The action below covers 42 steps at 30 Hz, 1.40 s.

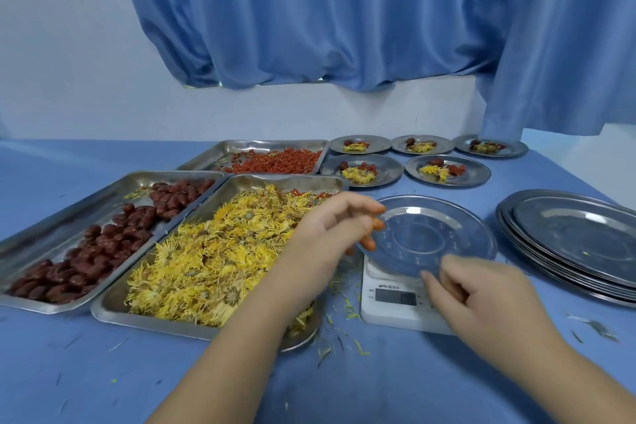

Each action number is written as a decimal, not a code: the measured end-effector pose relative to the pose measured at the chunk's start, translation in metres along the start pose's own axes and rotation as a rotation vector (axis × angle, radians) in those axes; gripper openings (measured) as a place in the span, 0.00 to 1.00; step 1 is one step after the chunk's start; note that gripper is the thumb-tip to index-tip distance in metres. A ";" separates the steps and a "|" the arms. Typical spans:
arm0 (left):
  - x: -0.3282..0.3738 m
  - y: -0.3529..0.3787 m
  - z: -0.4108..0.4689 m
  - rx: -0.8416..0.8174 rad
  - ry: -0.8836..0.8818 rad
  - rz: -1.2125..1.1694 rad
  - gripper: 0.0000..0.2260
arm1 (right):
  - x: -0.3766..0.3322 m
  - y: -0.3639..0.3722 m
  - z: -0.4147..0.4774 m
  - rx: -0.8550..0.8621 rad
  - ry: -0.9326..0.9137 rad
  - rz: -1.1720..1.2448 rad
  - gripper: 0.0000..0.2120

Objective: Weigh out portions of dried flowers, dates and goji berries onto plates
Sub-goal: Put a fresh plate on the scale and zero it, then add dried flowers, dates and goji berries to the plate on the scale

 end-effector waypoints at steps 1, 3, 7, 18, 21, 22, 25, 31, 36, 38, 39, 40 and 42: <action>0.002 -0.013 0.005 0.028 -0.022 0.088 0.09 | 0.000 0.001 -0.004 0.000 -0.022 0.008 0.24; 0.008 -0.044 0.020 0.042 -0.070 0.338 0.07 | -0.003 0.003 -0.005 -0.013 -0.073 0.021 0.23; 0.010 -0.110 0.052 0.034 -0.235 0.659 0.06 | -0.011 0.007 0.004 -0.074 -0.123 0.039 0.23; -0.066 -0.169 0.081 -0.102 -0.532 1.249 0.17 | -0.001 0.009 0.003 -0.126 -0.128 0.020 0.23; -0.081 -0.163 0.078 -0.107 -0.546 1.186 0.22 | 0.002 0.010 0.003 -0.140 -0.100 0.024 0.23; -0.084 -0.162 0.078 -0.103 -0.539 1.184 0.22 | 0.003 0.009 0.003 -0.138 -0.091 0.030 0.23; -0.090 -0.163 0.079 -0.086 -0.547 1.159 0.20 | 0.004 0.009 0.002 -0.130 -0.083 0.053 0.23; -0.089 -0.168 0.078 -0.057 -0.530 1.114 0.12 | 0.004 0.013 0.001 -0.177 -0.082 0.052 0.23; -0.059 -0.179 0.073 0.071 -0.419 0.887 0.02 | 0.007 0.014 0.002 -0.202 -0.071 0.079 0.22; -0.044 -0.181 0.072 0.085 -0.389 0.812 0.03 | 0.008 0.014 0.001 -0.217 -0.066 0.087 0.22; -0.037 -0.182 0.071 0.084 -0.379 0.792 0.03 | 0.008 0.015 0.000 -0.223 -0.063 0.093 0.22; -0.031 -0.181 0.070 0.078 -0.376 0.768 0.03 | 0.009 0.015 0.000 -0.226 -0.059 0.099 0.22; -0.026 -0.179 0.067 0.039 -0.402 0.688 0.04 | 0.010 0.014 0.000 -0.226 -0.049 0.113 0.22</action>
Point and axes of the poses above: each hand's wrist, its own z-axis towards the middle knuckle, its own y-axis out of the palm, x = y × z, the point moved 6 cm from there along z, towards the middle knuckle, and after that the axes turned 7 degrees about -x, right-handed, at the moved point
